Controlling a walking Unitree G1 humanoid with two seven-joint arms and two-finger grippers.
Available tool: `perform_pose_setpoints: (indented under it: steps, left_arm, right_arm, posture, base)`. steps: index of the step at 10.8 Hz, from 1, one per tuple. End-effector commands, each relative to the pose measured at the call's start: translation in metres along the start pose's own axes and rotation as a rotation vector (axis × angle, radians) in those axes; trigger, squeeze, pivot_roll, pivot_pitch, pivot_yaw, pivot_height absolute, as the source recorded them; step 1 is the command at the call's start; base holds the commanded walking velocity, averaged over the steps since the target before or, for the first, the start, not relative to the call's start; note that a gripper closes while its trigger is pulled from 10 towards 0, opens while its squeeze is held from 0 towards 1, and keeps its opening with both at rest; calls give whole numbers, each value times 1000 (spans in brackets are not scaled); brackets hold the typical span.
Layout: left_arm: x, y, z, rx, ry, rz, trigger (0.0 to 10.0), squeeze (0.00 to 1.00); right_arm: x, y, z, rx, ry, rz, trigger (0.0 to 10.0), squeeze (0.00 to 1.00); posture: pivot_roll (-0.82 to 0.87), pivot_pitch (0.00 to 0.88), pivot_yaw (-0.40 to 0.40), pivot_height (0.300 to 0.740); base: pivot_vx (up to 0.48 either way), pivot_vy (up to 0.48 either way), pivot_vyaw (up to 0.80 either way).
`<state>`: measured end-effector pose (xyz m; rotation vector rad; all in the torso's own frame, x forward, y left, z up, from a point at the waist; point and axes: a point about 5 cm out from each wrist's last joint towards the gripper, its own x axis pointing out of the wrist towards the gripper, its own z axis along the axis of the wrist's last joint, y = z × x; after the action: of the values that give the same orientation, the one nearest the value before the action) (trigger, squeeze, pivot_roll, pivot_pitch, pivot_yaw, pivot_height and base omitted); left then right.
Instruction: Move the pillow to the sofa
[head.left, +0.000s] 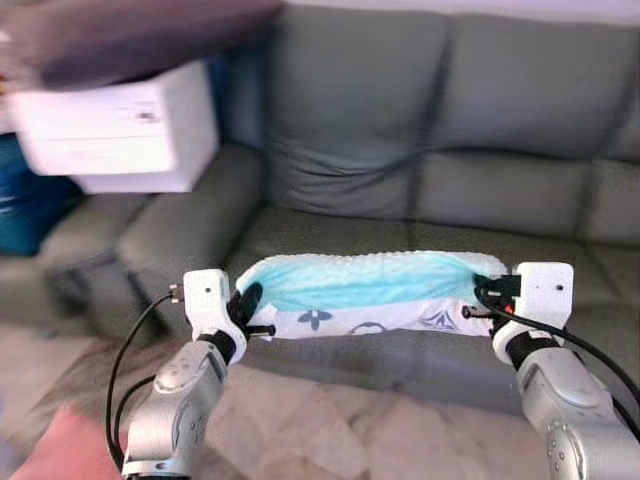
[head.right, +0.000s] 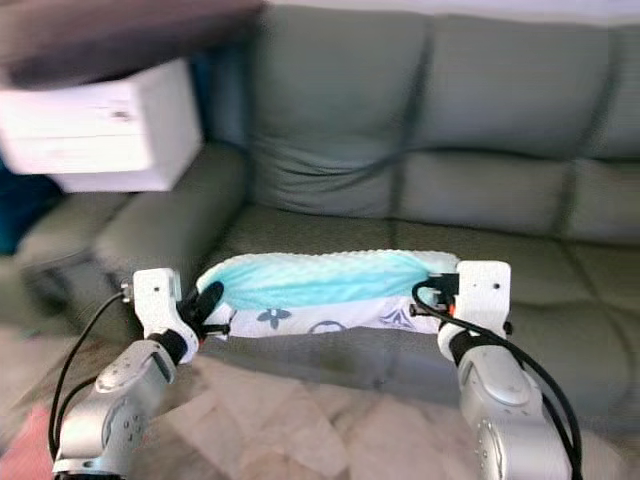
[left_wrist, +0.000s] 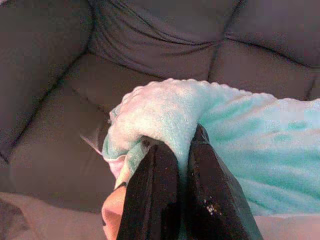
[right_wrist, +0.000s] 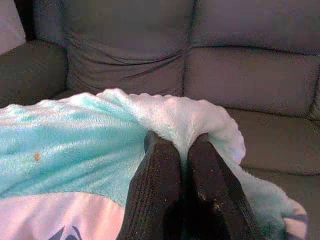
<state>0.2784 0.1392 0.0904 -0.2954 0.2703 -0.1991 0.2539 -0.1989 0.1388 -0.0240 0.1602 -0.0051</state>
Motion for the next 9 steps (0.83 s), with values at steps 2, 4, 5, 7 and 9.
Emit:
perform_pose_setpoints:
  steps: [2, 4, 5, 7, 9]
  left_arm:
    - [-1, 3, 6, 15, -15, 12, 10000, 0]
    - [-2, 3, 4, 15, -11, 12, 10000, 0]
    - [-3, 2, 4, 16, -11, 11, 10000, 0]
    - [-3, 2, 4, 13, -12, 19, 10000, 0]
    - [-4, 3, 3, 30, -13, 34, 10000, 0]
  right_arm:
    - [-1, 0, 7, -4, -34, -4, 10000, 0]
    - [-1, 0, 7, -6, -33, -3, 10000, 0]
    - [-1, 0, 7, -5, -31, -1, 10000, 0]
    - [-1, 1, 7, -13, -36, 4, 10000, 0]
    - [-2, 3, 9, -31, -47, 17, 10000, 0]
  posture:
    - [-225, 4, 29, 740]
    - [-223, 6, 27, 740]
    - [-222, 7, 27, 740]
    - [-220, 10, 23, 740]
    - [-218, 13, 20, 740]
  base:
    - [0, 0, -788]
    - [0, 0, -788]
    - [0, 0, -788]
    - [0, 0, -794]
    - [0, 0, 0]
